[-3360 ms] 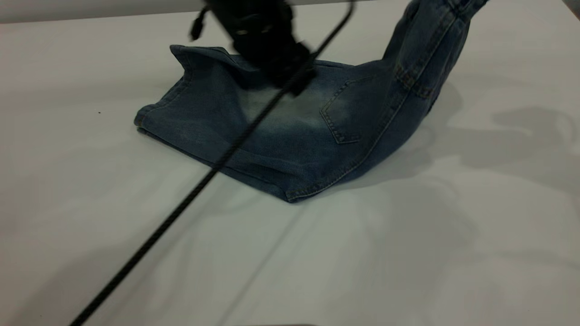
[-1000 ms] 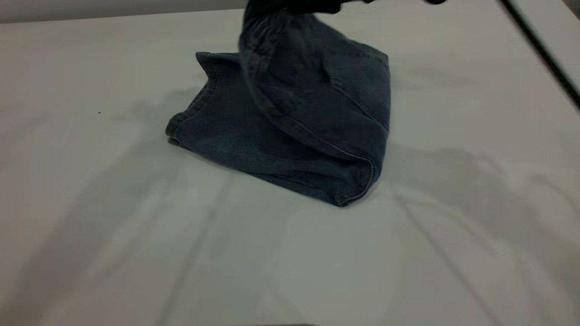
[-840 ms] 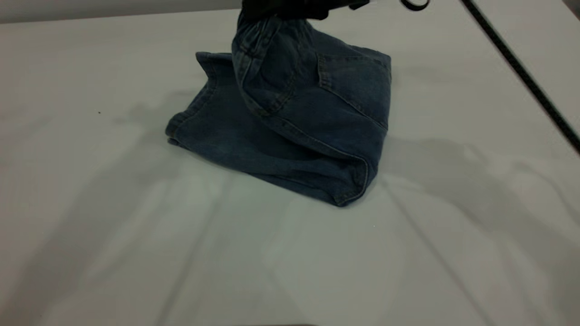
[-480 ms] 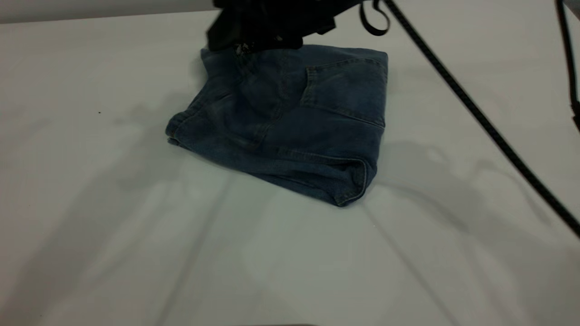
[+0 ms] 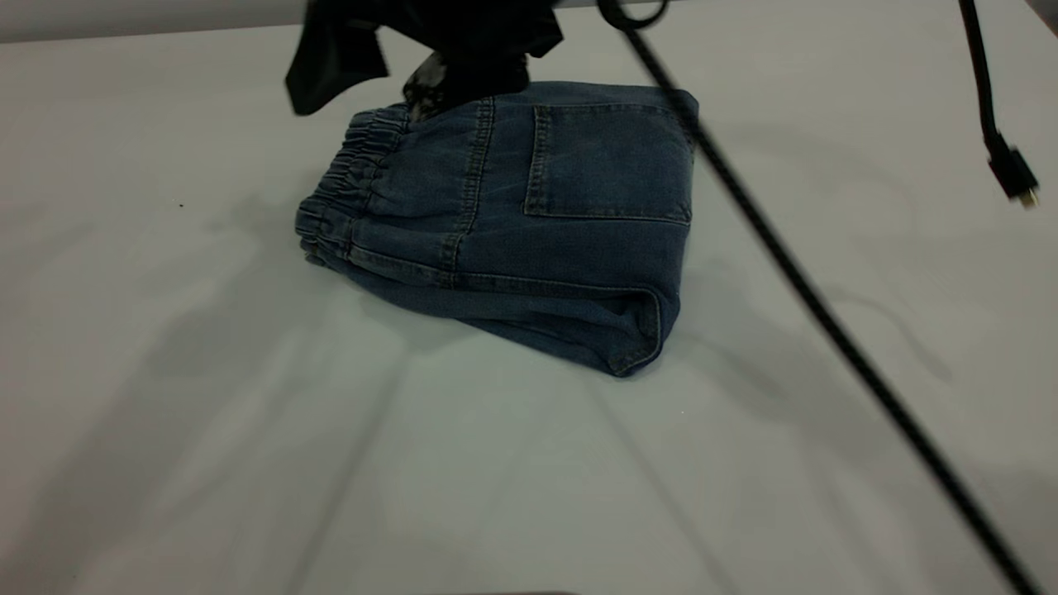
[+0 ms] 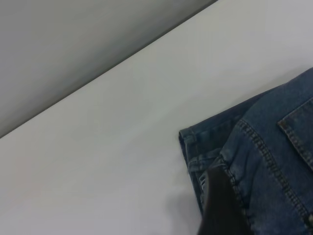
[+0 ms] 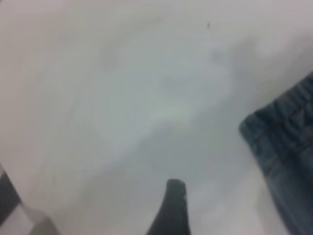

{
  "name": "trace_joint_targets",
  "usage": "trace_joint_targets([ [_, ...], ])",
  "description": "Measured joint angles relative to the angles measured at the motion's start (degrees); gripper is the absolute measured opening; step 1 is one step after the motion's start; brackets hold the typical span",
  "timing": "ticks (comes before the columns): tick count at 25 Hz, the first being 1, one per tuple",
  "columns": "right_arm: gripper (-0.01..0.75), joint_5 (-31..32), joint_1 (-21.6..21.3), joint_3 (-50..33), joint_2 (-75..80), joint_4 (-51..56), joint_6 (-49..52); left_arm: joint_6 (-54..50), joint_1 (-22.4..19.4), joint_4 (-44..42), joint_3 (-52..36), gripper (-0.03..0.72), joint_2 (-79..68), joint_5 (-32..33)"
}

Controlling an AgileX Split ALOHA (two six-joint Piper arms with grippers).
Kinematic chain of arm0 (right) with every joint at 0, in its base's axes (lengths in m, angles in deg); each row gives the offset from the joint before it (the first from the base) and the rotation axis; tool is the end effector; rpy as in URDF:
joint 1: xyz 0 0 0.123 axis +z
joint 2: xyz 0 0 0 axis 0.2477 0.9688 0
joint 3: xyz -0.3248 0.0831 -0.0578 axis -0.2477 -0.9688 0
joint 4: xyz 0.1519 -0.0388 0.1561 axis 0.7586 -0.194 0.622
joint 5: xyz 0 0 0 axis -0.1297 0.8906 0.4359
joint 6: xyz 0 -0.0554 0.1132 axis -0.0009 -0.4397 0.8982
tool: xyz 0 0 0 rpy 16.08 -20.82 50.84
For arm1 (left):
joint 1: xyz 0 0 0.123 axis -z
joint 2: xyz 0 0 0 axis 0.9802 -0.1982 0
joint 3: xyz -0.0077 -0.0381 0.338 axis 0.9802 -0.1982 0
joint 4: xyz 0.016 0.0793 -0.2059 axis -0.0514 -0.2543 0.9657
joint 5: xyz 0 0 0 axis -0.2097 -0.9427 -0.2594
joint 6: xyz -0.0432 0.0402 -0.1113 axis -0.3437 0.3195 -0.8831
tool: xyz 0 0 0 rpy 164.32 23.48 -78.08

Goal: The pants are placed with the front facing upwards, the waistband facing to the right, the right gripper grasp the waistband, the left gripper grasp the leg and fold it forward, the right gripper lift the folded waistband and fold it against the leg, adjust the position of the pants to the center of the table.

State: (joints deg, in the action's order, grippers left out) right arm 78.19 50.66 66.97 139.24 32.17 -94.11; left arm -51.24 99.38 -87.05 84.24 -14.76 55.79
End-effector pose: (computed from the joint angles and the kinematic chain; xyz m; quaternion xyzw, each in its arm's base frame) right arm 0.3635 0.3350 0.2019 -0.2452 0.8746 0.3439 0.2381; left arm 0.3445 -0.1332 0.3863 0.2619 0.8584 -0.0393 0.4393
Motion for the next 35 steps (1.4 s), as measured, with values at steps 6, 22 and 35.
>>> trace_joint_targets([
  [6, 0.548, 9.1, 3.5, 12.5, 2.3, -38.4, 46.9, 0.0, 0.0, -0.1, 0.0, 0.405, 3.2, -2.6],
  [22, 0.526, 23.8, 3.6, 33.7, 22.0, -53.8, 97.2, -0.8, 0.0, 0.0, 0.0, 0.405, 7.2, -4.6],
  [35, 0.506, 26.3, 4.8, 34.6, 25.1, -56.5, 107.4, -1.4, 0.0, 0.0, 0.0, 0.405, 7.2, -1.7],
])
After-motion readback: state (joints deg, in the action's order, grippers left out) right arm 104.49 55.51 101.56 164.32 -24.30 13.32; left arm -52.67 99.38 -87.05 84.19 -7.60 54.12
